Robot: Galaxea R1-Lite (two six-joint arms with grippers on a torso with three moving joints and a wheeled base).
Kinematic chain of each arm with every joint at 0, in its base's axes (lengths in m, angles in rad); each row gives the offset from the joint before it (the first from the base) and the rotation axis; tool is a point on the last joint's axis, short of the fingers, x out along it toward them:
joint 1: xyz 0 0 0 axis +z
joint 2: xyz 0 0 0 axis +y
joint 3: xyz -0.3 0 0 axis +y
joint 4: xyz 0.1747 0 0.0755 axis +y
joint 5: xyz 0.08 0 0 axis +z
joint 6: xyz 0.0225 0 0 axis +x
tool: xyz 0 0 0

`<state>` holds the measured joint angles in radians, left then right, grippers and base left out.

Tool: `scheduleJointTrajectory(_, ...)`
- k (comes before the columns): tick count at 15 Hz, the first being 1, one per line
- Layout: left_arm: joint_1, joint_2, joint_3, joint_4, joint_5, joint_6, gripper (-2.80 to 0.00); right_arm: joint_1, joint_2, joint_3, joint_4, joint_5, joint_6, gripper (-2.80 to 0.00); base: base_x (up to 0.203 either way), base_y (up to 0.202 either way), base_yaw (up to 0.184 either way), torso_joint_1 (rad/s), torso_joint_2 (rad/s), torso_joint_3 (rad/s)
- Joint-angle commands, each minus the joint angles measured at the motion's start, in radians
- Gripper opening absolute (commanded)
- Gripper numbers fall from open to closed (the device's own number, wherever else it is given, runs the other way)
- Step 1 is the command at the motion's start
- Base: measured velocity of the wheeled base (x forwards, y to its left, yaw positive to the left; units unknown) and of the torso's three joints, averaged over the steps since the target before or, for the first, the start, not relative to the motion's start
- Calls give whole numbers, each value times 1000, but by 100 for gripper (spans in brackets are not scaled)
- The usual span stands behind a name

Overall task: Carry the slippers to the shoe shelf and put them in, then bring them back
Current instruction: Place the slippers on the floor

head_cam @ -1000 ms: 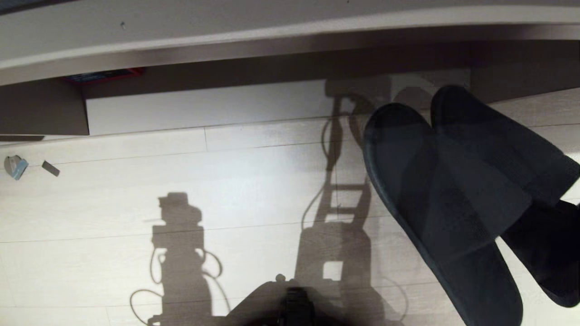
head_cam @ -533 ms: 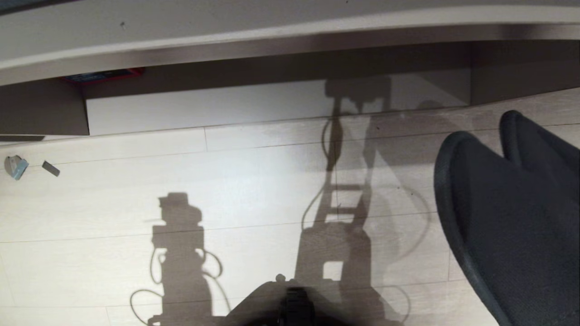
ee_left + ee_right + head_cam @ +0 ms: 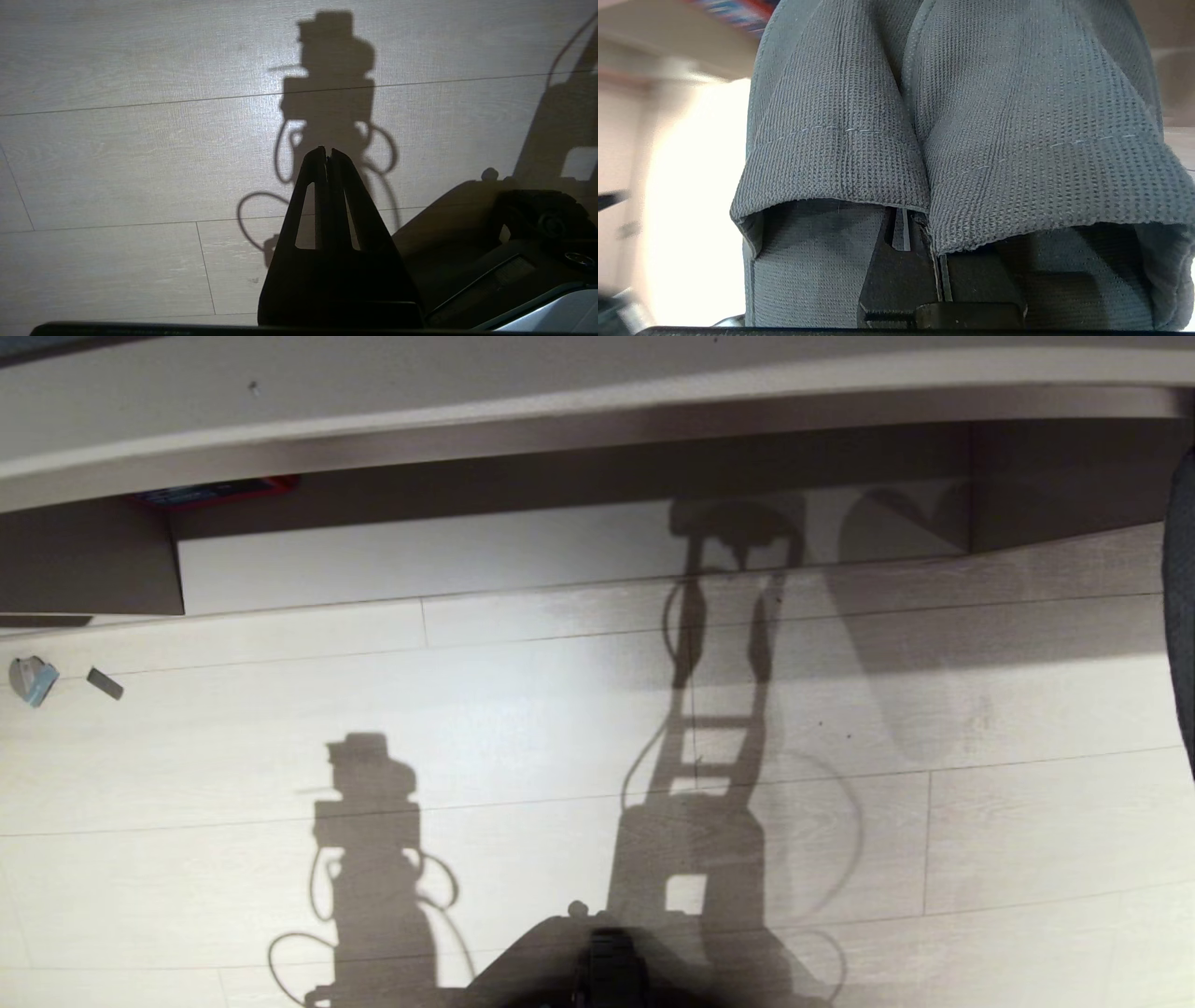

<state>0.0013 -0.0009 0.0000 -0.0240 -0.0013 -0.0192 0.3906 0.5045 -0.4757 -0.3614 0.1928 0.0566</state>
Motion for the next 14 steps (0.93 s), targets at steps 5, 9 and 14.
scheduleJointTrajectory(5,0,1,8,-1,0,2,-280,-291,-83,23,15,-30,-70,-280,0,0,0,0,0,0)
scheduleJointTrajectory(9,0,1,8,-1,0,2,-280,-412,-148,70,13,-1,-117,-280,0,0,0,0,0,0)
scheduleJointTrajectory(14,0,1,8,-1,0,1,-280,-487,-222,221,2,60,-135,-280,0,0,0,0,0,0)
